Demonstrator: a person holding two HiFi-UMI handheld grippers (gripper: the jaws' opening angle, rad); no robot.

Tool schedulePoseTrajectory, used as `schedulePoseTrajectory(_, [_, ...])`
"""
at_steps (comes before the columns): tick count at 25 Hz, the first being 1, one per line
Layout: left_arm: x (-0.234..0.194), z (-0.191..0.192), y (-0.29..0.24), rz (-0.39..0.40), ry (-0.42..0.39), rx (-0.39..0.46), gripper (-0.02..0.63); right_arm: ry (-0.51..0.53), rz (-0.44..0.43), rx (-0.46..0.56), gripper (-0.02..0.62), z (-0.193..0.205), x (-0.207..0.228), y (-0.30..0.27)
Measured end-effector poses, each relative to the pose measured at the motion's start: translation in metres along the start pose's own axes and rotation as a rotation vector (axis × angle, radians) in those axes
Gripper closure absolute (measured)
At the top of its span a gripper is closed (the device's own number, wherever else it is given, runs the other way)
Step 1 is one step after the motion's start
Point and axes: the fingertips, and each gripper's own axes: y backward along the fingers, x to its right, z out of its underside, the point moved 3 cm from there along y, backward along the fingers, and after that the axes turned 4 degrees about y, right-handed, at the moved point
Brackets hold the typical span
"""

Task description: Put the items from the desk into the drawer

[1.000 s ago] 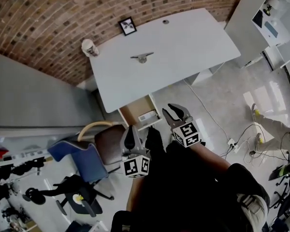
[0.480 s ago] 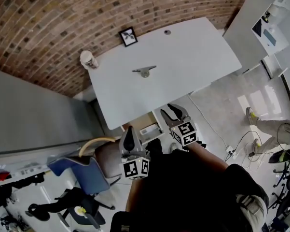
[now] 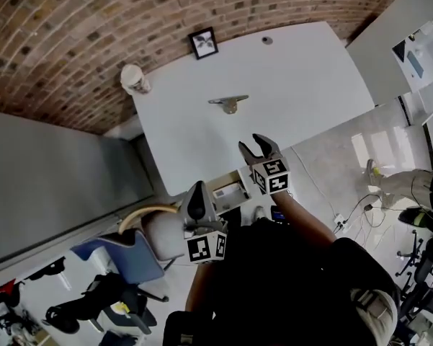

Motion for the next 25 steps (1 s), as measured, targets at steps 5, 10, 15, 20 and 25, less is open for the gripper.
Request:
schedulePoseTrajectory(5, [-0.023,0.003,-0.021,0.000,0.025,-0.036,0.592,-0.064,0.047,-0.060,0.371,0.009,0.012,-0.055])
schedulePoseTrajectory(10, [-0.042,0.004,-0.038,-0.001,0.038,-0.051,0.592,-0.088,0.097,-0.117,0.359,0.019,0.027,-0.103])
schedulePoseTrajectory(15, [-0.058,0.011,-0.051,-0.002,0.052,-0.076,0.592,-0.138,0.158,-0.189,0.334,0.041,0.047,-0.144])
schedulePoseTrajectory(20, [-0.073,0.018,-0.059,-0.018,0.072,-0.100,0.592,-0.167,0.207,-0.246,0.298,0.058,0.063,-0.177])
schedulePoseTrajectory(25, [-0.090,0.023,-0.061,-0.039,0.083,-0.117,0.592,-0.168,0.250,-0.273,0.291,0.065,0.077,-0.200])
